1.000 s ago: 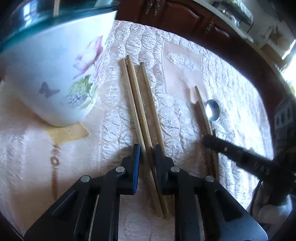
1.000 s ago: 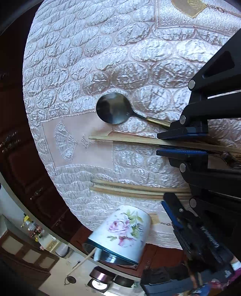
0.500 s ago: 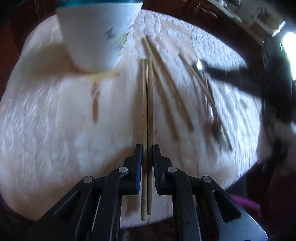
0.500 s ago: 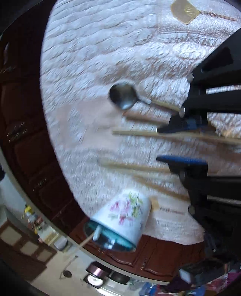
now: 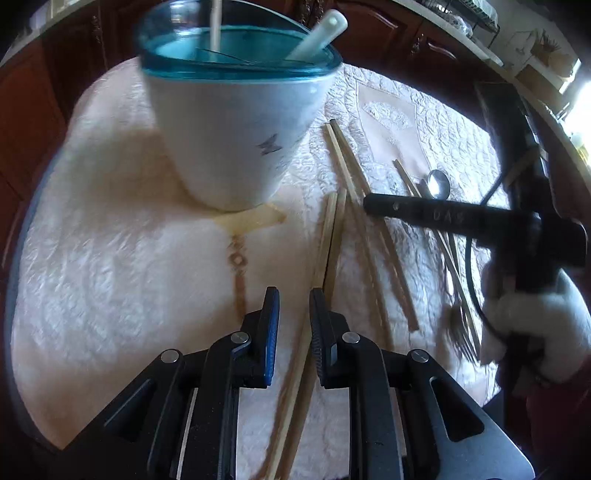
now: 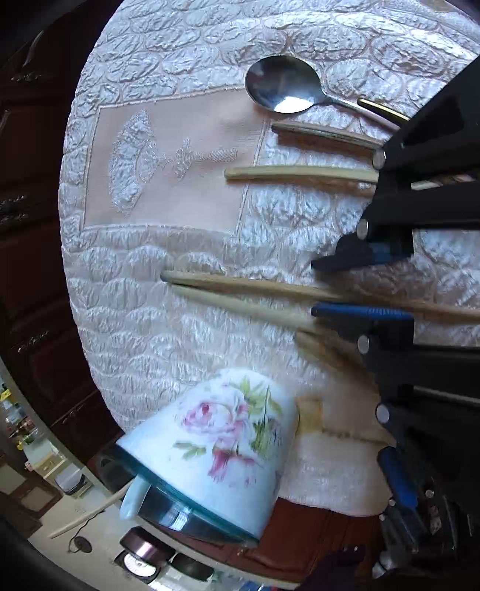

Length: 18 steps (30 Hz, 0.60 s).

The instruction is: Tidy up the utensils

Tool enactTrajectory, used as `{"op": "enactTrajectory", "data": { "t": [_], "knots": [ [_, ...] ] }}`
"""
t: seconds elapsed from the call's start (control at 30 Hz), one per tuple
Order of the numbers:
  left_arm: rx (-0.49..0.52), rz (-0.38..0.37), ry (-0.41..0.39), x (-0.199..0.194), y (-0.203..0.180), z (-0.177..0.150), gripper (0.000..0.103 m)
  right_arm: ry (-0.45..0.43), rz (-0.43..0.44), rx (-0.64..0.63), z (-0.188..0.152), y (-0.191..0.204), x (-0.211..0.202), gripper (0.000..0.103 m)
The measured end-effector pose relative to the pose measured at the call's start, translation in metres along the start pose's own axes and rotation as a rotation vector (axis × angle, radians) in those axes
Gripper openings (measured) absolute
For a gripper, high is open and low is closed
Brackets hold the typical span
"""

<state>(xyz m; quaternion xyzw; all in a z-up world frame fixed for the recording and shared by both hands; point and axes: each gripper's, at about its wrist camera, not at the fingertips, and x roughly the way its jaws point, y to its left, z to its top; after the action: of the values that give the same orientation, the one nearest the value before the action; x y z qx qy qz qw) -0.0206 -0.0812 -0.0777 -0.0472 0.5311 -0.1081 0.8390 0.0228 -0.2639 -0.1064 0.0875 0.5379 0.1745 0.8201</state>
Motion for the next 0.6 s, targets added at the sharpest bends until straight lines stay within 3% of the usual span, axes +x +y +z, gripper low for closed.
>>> {"op": "enactTrajectory", "data": {
  "t": [0.2, 0.4, 0.6],
  "knots": [
    [0.038, 0.033, 0.008, 0.025, -0.011, 0.009, 0.016, -0.02, -0.032, 0.074, -0.011, -0.03, -0.018, 0.007],
    [0.029, 0.0, 0.037, 0.032, -0.014, 0.017, 0.016, -0.023, 0.054, 0.115, -0.019, -0.045, -0.033, 0.007],
    [0.031, 0.015, 0.042, 0.033, -0.012, 0.023, 0.016, -0.031, 0.071, 0.063, -0.01, -0.027, -0.039, 0.007]
  ]
}}
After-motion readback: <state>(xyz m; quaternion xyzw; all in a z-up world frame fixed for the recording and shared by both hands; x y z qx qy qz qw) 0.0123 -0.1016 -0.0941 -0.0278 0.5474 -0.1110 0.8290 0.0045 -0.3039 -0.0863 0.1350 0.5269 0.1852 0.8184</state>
